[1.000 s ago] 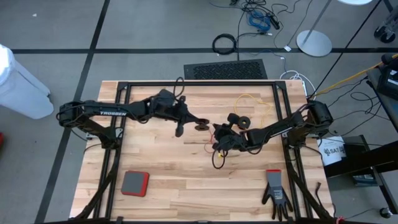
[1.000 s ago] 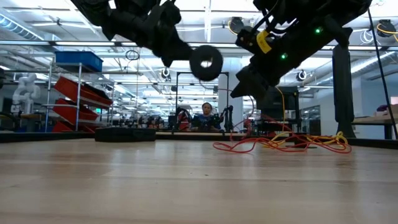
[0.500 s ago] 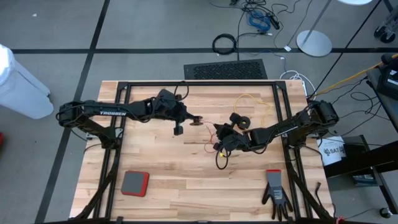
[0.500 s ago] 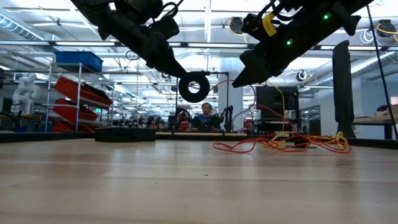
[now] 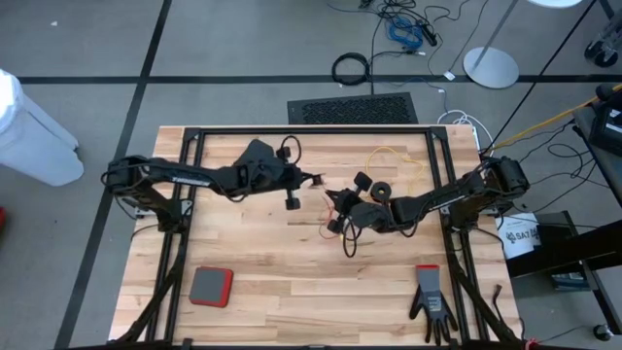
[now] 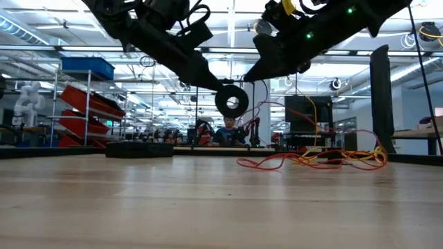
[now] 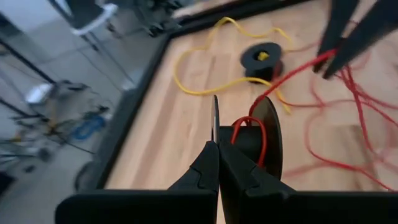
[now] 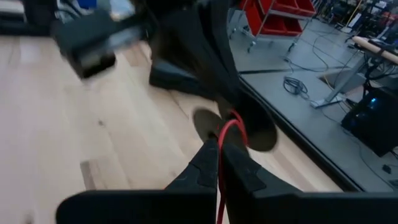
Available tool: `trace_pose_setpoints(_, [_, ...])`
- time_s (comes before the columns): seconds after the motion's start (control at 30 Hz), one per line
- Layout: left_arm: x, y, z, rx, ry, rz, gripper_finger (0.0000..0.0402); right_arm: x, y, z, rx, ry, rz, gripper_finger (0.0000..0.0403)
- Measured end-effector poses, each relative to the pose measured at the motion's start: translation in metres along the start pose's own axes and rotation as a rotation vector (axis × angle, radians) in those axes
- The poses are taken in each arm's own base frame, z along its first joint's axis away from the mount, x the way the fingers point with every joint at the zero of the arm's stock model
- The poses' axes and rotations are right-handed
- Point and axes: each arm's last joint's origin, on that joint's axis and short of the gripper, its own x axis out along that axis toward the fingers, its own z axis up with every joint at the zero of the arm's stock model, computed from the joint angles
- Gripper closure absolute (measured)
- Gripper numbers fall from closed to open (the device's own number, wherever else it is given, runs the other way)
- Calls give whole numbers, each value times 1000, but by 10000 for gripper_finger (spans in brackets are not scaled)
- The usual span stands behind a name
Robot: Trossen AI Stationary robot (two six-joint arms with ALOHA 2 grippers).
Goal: Coil cords
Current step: Coil the red wire onto the black spool
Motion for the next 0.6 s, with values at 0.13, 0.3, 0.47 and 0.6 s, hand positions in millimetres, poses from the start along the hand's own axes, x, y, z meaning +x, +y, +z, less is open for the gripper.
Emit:
trace_pose_setpoints(0.13, [6, -2, 2, 2, -31, 83, 402, 0, 0, 5, 6, -37, 6, 403])
trace_pose_setpoints(0.3, [14, -6, 3, -21, -85, 103, 402, 2, -2, 10, 22, -82, -3, 403])
trace_pose_setpoints(0.47, [19, -11, 7, -53, -142, 170, 402, 13, -2, 5, 17, -86, -24, 403])
trace_pose_setpoints(0.6, [19, -10, 12, -90, -208, 201, 402, 22, 3, -2, -4, -94, -52, 403])
